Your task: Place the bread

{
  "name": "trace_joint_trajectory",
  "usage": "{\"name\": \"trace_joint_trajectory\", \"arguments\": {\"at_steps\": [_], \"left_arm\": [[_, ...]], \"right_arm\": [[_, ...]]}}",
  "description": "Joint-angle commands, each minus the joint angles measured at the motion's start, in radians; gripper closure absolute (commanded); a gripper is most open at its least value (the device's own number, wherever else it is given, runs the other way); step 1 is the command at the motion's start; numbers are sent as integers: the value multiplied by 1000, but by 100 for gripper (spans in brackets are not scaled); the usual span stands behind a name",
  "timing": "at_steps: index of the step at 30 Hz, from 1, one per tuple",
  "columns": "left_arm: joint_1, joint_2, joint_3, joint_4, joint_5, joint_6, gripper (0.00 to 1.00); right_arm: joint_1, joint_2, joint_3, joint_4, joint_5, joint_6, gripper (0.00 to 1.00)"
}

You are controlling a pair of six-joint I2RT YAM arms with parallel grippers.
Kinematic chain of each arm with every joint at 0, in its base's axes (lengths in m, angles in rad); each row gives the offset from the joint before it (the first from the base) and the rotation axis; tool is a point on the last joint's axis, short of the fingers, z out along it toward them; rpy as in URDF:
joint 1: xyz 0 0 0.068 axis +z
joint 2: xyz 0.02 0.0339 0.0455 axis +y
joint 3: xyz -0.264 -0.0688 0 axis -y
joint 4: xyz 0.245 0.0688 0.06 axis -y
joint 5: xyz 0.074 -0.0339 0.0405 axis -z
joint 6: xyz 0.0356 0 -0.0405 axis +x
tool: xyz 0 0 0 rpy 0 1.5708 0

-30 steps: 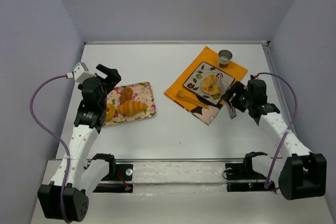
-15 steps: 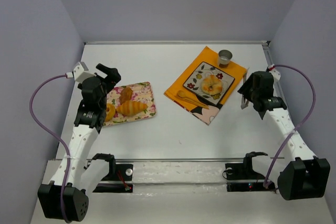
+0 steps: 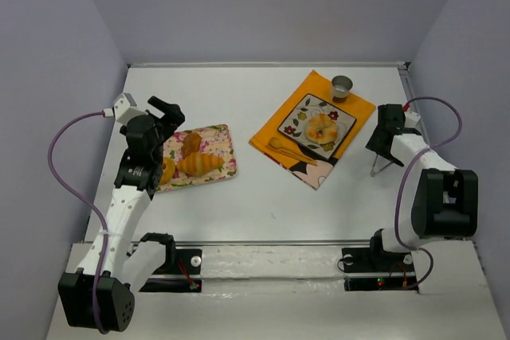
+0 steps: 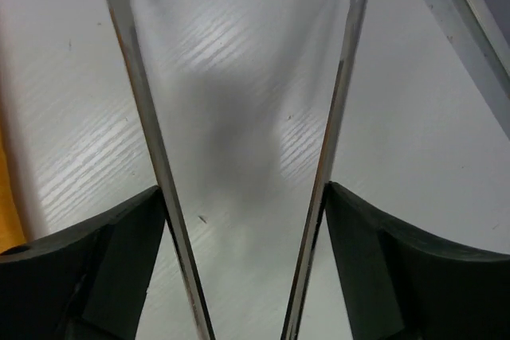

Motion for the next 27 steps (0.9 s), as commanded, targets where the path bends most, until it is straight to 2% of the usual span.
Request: {"name": "trace_joint_trajectory", "arguments": {"at_steps": [1,6,10,14,19,27], "left_arm": [[4,-23,-4,56,-18,17,1],[3,-31,-9,56,-21,16,1],[4,-33,-7,53,-20,16,1],[4,-40,-9,50,-29,13,1],[4,-45,-6,42,-38,11,1],[4,-36,2,27,-52,7,1]], "right_arm": [[-6,-7,38,3,15,-6,0],[-6,-68,23,-20,-34,13,0],[-6,-189,15,-34,-87,-4,0],[-6,-362,7,-31,-167,-6,0],[-6,-594,-29,-22,-151,51,0],[-6,-809,-158,115,-181,6,0]]}}
